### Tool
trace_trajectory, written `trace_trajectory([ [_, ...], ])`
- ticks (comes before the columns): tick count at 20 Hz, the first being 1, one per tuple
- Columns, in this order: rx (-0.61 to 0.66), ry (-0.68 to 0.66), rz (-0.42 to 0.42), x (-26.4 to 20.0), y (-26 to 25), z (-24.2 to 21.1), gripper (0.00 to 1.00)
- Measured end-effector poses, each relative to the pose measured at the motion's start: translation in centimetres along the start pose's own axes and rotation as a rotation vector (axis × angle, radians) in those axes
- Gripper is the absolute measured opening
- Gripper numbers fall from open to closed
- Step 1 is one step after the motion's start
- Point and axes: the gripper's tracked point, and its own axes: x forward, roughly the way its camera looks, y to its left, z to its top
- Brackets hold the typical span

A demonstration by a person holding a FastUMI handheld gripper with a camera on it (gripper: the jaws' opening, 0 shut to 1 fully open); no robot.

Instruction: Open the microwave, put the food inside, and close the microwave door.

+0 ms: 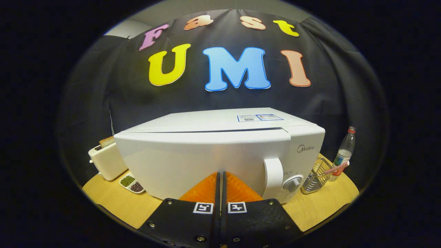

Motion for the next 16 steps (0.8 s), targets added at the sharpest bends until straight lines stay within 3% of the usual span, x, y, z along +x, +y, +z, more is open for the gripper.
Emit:
trace_trajectory([
  [7,0.019,0.006,-0.068,0.5,-0.7,0.2,0.03],
  [9,0.020,0.020,-0.073,-1.3,-0.1,0.3,0.03],
  [16,0.005,-0.112,-0.105,-10.8,2.2,4.4,0.03],
])
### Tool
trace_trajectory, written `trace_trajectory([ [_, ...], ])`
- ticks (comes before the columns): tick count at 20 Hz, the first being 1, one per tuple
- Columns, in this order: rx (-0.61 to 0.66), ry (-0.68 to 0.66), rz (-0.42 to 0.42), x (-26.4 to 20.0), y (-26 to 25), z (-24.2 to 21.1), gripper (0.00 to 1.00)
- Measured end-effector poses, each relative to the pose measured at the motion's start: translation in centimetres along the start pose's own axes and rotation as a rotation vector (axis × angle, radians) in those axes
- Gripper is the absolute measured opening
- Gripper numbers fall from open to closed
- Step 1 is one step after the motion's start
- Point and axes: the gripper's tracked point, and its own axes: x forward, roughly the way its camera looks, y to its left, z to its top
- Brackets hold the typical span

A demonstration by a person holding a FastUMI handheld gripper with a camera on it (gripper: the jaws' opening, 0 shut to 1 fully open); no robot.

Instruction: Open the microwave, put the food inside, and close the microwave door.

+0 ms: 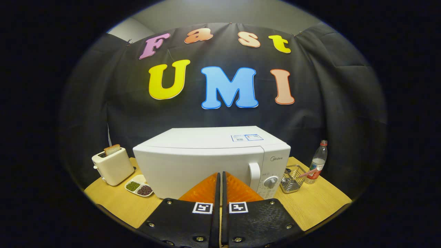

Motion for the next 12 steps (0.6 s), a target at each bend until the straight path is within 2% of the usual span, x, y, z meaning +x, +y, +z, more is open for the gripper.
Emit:
trace_trajectory([
  [12,-0.033,-0.075,-0.006,-11.8,1.4,2.9,0.03],
])
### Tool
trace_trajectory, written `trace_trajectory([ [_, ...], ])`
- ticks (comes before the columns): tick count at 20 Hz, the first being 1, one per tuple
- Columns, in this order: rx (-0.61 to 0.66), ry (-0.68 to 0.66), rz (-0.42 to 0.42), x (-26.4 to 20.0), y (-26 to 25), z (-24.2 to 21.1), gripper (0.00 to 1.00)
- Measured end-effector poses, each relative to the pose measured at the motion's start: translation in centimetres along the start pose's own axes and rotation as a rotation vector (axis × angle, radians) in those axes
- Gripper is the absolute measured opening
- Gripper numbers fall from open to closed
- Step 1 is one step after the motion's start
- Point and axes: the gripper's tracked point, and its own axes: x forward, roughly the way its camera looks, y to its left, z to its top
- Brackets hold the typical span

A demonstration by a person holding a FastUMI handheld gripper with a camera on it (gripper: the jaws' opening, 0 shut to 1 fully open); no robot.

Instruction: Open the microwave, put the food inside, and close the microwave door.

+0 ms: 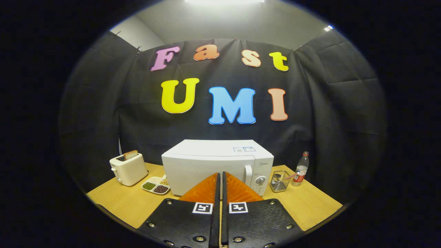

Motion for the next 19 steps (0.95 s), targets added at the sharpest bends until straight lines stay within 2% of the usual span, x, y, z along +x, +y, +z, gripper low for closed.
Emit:
trace_trajectory([
  [4,0.002,-0.017,0.003,-3.3,0.1,0.3,0.05],
  [5,0.005,-0.025,0.019,-4.1,0.3,0.4,0.15],
  [6,0.010,-0.025,0.034,-4.8,0.5,0.3,0.29],
  [9,0.027,-0.018,0.024,-6.4,0.0,0.0,0.98],
  [19,0.001,-0.083,0.053,-9.6,-0.1,1.7,0.97],
])
